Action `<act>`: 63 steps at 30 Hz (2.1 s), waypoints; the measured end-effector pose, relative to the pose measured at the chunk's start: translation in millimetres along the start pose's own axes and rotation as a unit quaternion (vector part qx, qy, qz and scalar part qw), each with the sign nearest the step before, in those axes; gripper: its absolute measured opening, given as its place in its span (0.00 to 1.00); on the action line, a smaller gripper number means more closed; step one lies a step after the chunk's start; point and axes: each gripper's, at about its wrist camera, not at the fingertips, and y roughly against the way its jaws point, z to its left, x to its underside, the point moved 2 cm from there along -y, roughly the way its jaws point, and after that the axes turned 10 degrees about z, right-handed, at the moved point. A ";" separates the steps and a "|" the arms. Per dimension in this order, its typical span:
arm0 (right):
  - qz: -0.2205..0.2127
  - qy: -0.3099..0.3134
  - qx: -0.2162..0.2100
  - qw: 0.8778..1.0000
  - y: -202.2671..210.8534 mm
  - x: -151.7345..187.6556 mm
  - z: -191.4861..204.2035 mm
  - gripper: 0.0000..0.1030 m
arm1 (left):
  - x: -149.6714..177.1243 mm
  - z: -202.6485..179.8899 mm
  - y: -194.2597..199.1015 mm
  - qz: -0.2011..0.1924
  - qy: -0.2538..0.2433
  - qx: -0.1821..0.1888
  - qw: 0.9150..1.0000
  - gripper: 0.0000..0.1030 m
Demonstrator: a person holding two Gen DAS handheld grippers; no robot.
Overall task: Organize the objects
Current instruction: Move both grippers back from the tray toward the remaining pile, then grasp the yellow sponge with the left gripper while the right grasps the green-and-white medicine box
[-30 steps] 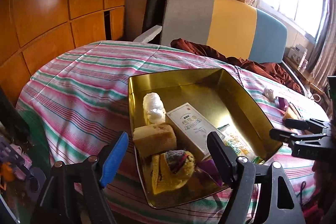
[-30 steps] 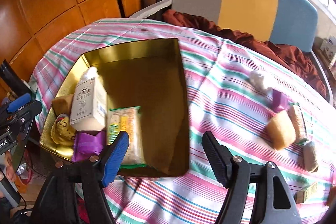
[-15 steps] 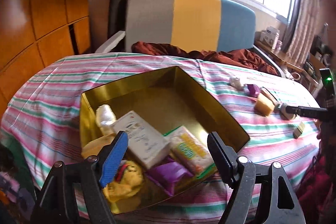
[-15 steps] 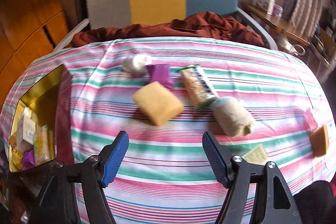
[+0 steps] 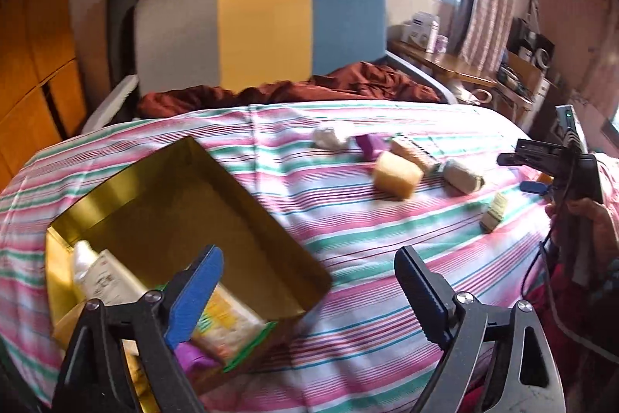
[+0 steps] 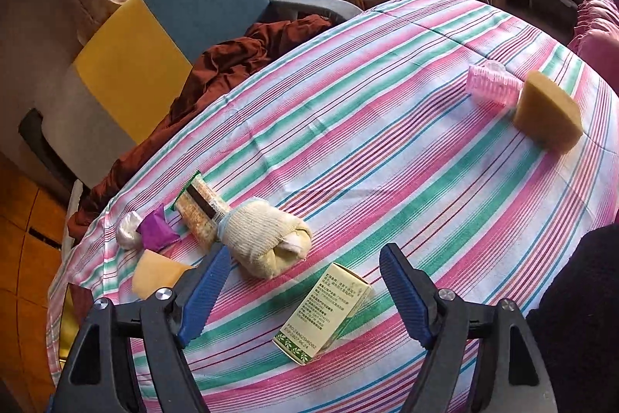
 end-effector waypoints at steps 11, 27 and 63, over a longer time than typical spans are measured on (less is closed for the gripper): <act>0.013 -0.001 -0.026 1.000 -2.2 0.5 0.0 0.79 | -51.8 -75.4 -71.5 0.061 -0.049 0.029 0.997 1.00; 0.034 -0.025 -0.076 0.996 -6.7 -5.1 -6.7 0.79 | -104.1 -113.2 -184.8 0.100 -0.124 -0.012 0.987 1.00; 0.053 -0.017 0.044 0.997 -22.4 2.2 -7.0 0.81 | 4.6 -117.6 -149.6 0.038 -0.126 0.042 0.990 0.59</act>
